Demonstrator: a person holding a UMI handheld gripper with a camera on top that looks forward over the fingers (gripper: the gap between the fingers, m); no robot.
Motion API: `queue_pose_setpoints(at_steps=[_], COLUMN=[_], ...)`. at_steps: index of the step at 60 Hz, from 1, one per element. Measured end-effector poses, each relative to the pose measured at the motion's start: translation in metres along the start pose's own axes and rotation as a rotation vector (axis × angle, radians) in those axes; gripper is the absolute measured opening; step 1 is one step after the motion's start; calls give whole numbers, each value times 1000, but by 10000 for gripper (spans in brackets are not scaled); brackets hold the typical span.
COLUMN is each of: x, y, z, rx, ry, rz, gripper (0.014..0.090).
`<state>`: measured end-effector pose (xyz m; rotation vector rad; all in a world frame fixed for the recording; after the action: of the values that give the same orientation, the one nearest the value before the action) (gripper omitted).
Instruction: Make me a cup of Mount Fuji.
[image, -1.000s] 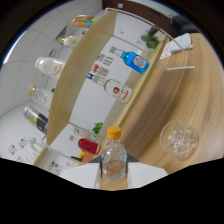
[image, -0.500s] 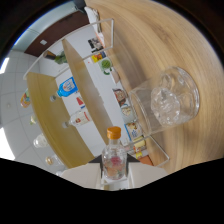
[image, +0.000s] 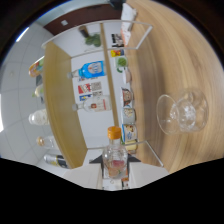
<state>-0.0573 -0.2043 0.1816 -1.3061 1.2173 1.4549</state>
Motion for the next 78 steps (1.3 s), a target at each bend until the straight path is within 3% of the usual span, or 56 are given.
queue_pose_setpoints(at_steps=[15,23,28,36,44,55,78], x=[-46,6,53,130,160,181,189], y=[55,85,99,101,102,111,114], z=[0,14,20,30,32,30,22], rx=[11,-29,-102,-211,-257,-332,-360], ry=[124,231,303,444,524,573,614], rz=[-987,-1364,-1483,-1558,-1567,-1558,-1568], gripper=[353,352,352,352,352,353,369])
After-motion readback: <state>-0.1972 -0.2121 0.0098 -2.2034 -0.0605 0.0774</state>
